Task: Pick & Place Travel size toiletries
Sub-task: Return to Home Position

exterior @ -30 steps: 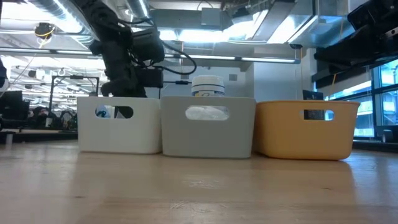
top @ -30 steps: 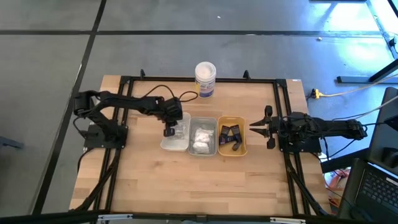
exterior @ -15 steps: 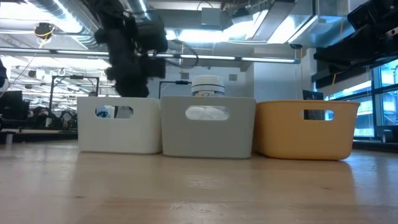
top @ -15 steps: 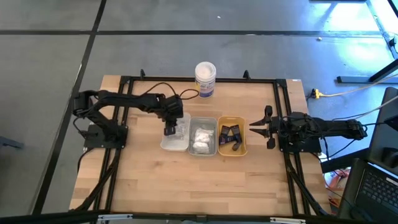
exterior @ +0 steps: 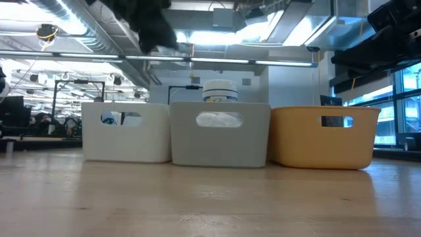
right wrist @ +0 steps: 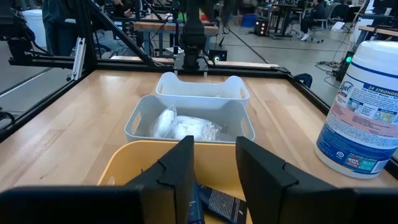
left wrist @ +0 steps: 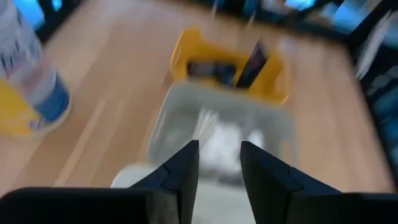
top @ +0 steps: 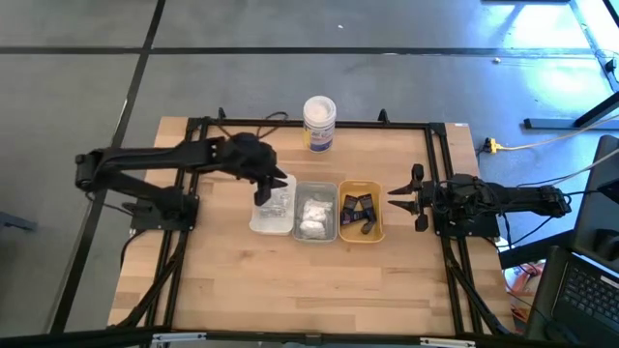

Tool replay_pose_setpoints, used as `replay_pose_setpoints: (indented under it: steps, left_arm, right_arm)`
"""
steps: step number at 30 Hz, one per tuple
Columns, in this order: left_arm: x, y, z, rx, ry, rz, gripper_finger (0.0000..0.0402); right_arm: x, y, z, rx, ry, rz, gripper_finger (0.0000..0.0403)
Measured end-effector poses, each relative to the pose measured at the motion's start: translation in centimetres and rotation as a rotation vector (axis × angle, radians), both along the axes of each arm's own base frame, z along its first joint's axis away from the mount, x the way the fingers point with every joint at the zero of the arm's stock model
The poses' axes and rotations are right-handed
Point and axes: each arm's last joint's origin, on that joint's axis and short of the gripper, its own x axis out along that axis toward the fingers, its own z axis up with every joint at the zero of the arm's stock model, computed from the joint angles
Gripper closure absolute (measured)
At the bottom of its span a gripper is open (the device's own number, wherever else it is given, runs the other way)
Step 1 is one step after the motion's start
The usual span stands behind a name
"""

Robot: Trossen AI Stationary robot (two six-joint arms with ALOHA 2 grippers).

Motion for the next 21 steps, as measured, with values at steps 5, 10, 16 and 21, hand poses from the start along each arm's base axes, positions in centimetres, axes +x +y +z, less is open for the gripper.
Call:
replay_pose_setpoints:
  steps: [5, 10, 16, 21]
  left_arm:
    - [-1.5, -1.2, 2.5, -0.157, -0.141, 0.043, 0.0283]
    - [-4.7, -3.4, 5.5, -0.28, -0.272, -0.183, 0.0287]
    - [-8.0, -7.2, 6.5, 0.005, -0.429, -0.471, 0.0286]
    - [-8.9, -7.8, 3.3, 0.172, -0.467, -0.363, 0.0288]
  right_arm:
    - [0.0, 0.0, 0.0, 0.0, 0.0, 0.0, 0.0275]
    - [0.0, 0.0, 0.0, 0.0, 0.0, 0.0, 0.0269]
    - [0.0, 0.0, 0.0, 0.0, 0.0, 0.0, 0.0264]
    - [0.0, 0.0, 0.0, 0.0, 0.0, 0.0, 0.0264]
